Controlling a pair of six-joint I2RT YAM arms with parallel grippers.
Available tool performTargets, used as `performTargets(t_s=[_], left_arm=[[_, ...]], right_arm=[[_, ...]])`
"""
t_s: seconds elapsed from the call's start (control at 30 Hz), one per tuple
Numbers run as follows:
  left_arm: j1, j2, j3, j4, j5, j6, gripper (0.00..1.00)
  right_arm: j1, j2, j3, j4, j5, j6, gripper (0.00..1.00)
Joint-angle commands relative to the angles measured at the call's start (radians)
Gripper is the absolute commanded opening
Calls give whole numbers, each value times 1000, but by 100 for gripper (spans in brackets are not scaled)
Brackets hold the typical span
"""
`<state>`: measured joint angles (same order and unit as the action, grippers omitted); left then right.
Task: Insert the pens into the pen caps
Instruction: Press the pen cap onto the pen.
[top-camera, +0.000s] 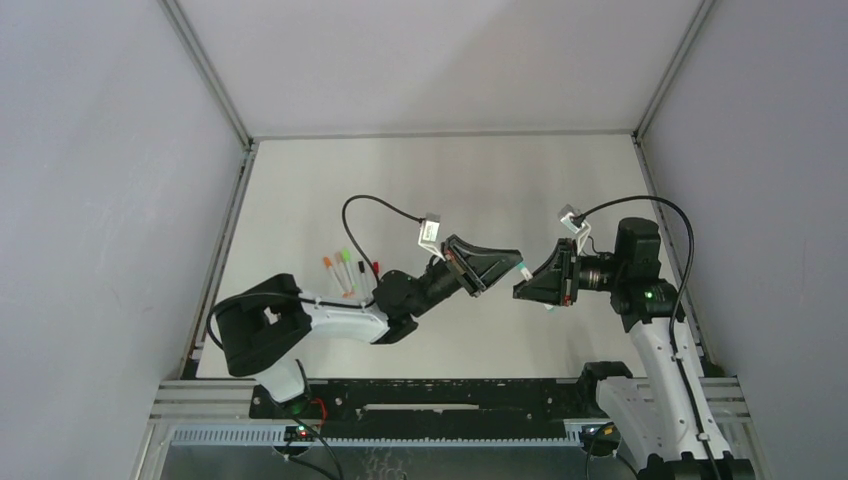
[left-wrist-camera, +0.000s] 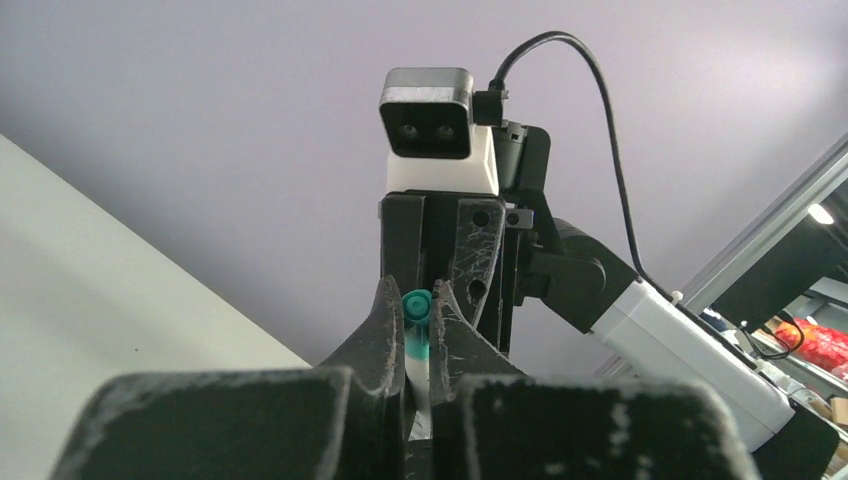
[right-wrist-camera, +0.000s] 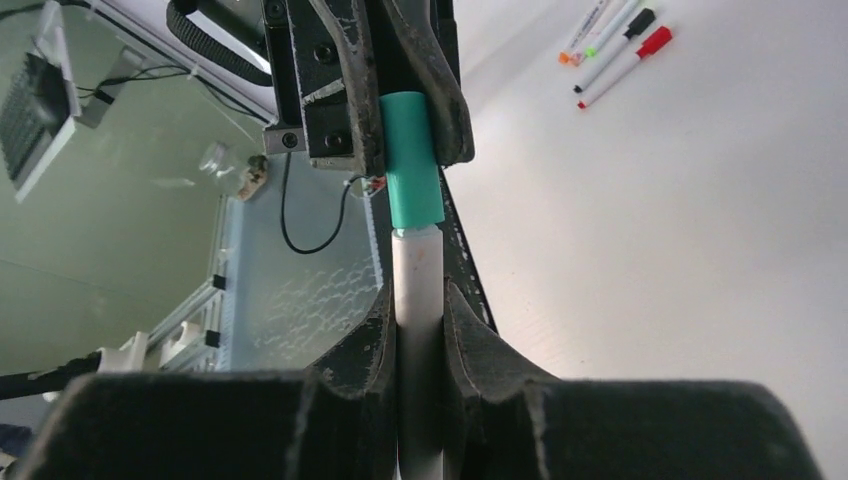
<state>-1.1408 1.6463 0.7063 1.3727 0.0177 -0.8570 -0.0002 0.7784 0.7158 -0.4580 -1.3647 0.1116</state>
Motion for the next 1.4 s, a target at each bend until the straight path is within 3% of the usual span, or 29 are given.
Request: performTargets(t_s=[0.0,0.2,0.27,0.4,0.5,0.63,0.77,0.87,1.0,1.17,1.37], left_arm=[[-292,113,-102,-311,668,-98,0],[-292,140,-78,-345,687,-133,0],[-287,130,-81,-385,646,-123,0],[-284,135,-90,-283,666,-177,0],[-278,138,-106,-239,691,-214,0],[-257,92,-157,-296,645,-175,0],[-245,37,-131,-447,565,-74,0],[-235,12,-114,-466,532,-51,0],[-237,6,-96,-447,592,-43,0],[-251,52,-97,-385,700,-89,0],[-240,49,-100,-412,677,-77,1]], right_arm=[[-11,19,168,237,394,-132,0],[178,11,200,142,670,-367,0],[186,14,200,137,678,-381,0],[178,20,201,113,478,-390,0],[167,19,201,108,451,-393,0],[140,22,200,113,443,-367,0],[125,33,186,124,387,-336,0],[130,38,176,114,349,-341,0],[60,79,175,171,103,-234,0],[43,49,163,202,154,-214,0],[62,49,163,169,184,-262,0]])
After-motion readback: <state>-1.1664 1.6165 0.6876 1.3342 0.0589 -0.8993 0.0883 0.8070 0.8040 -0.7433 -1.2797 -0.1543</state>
